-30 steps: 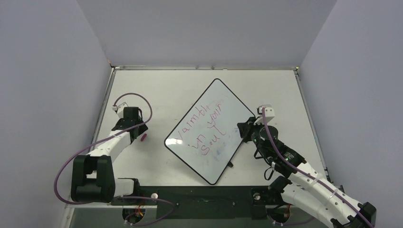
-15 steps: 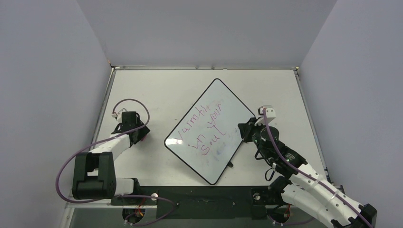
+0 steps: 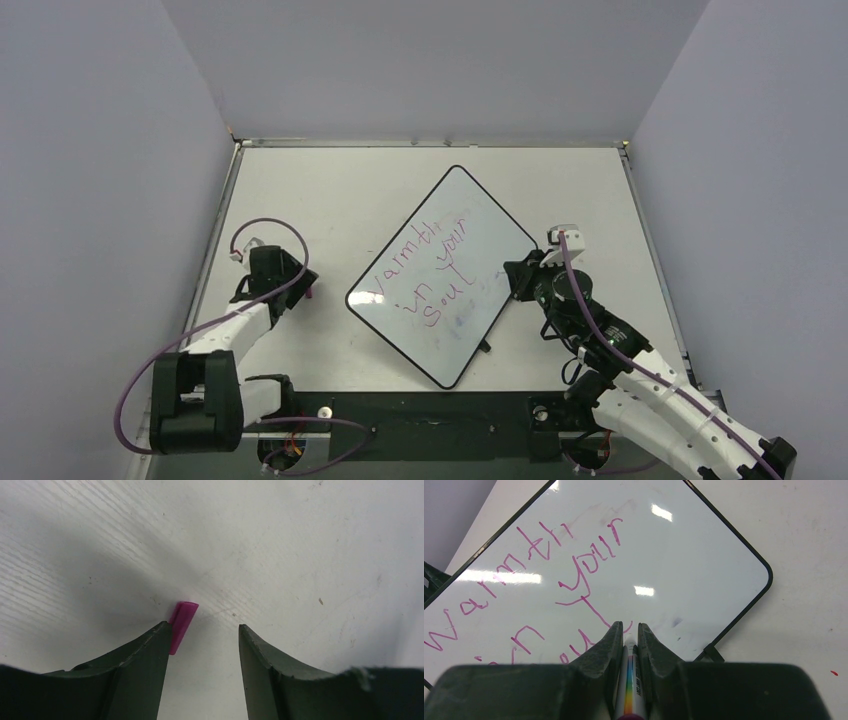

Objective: Write a sentence on the whiteboard
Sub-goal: Adjust the pen cap at the center of the board, then pick up the pen cap from the center of the board.

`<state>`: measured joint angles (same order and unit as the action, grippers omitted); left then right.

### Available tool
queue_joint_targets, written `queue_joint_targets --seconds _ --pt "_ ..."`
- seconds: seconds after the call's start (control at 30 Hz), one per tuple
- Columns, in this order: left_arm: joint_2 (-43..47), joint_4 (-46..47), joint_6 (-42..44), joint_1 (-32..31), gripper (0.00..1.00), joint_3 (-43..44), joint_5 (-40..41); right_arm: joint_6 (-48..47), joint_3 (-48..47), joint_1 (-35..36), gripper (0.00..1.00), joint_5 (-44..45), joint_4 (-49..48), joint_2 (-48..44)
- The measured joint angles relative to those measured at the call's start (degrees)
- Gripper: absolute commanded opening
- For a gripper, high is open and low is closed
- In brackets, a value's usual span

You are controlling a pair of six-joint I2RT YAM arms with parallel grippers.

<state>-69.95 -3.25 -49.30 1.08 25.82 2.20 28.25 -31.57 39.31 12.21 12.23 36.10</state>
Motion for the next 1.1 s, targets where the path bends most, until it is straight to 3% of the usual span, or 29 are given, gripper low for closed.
queue_joint_targets --seconds 0.17,0.33,0.57,1.1 --pt "5.7 -1.0 -0.4 -0.4 0.49 -1.5 -1.1 0.0 0.0 0.0 0.00 0.0 0.6 0.0" --pt "5.9 -3.3 2.6 -1.0 0.44 -1.2 0.2 0.0 0.0 0.0 0.00 0.0 0.7 0.1" --pt "2.0 -10.0 8.8 -8.3 0.41 4.8 8.7 0.1 0.0 0.0 0.00 0.0 0.7 0.3" --pt "-9.9 -14.9 11.1 -8.9 0.37 12.1 15.2 -0.1 0.0 -0.3 0.00 0.0 0.7 0.3"
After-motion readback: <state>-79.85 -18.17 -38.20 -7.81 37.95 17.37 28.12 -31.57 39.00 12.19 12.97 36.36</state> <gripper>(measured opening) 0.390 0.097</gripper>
